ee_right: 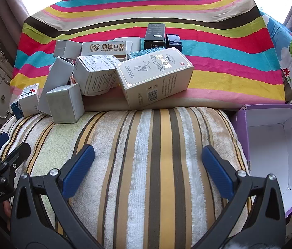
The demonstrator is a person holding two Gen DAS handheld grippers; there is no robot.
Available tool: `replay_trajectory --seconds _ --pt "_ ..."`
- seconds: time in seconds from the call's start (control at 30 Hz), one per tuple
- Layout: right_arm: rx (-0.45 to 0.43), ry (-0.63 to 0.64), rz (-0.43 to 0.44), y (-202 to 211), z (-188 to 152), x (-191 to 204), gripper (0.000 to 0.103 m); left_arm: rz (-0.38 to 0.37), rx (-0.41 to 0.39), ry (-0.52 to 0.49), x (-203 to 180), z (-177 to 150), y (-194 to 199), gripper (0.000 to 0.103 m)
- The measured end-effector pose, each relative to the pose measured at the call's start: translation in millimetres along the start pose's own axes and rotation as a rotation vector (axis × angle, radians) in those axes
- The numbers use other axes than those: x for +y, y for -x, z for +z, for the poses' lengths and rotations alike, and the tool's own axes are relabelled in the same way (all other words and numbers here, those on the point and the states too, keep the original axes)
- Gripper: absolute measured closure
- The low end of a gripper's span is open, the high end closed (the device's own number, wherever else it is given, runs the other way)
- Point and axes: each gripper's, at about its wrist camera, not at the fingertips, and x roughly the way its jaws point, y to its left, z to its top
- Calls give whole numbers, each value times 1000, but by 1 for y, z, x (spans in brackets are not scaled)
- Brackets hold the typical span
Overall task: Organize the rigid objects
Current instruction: 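Move both tools toward the pile of white boxes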
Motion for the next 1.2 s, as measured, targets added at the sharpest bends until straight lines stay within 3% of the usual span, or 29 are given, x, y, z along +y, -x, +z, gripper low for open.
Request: replay_trajectory --seconds 0.3,0.47,0.77,0.93,1.1,1.2 --pt "-23 2 -2 6 -4 1 0 -37 -15 -8 -1 2 4 0" --pt "-27 2 -1 9 -5 1 0 -88 -45 -19 -4 5 11 6" --pt "59 -2 53 5 11 -6 0 -196 -81 -74 -6 27 16 10" --pt "-6 4 139 7 19 -10 0 -246 -35 -65 -3 45 6 10" --pt "-24 59 164 5 34 -4 0 -298 17 -94 -7 67 -9 10" --pt "-24 100 231 6 50 5 0 -327 45 -115 -7 83 -17 10"
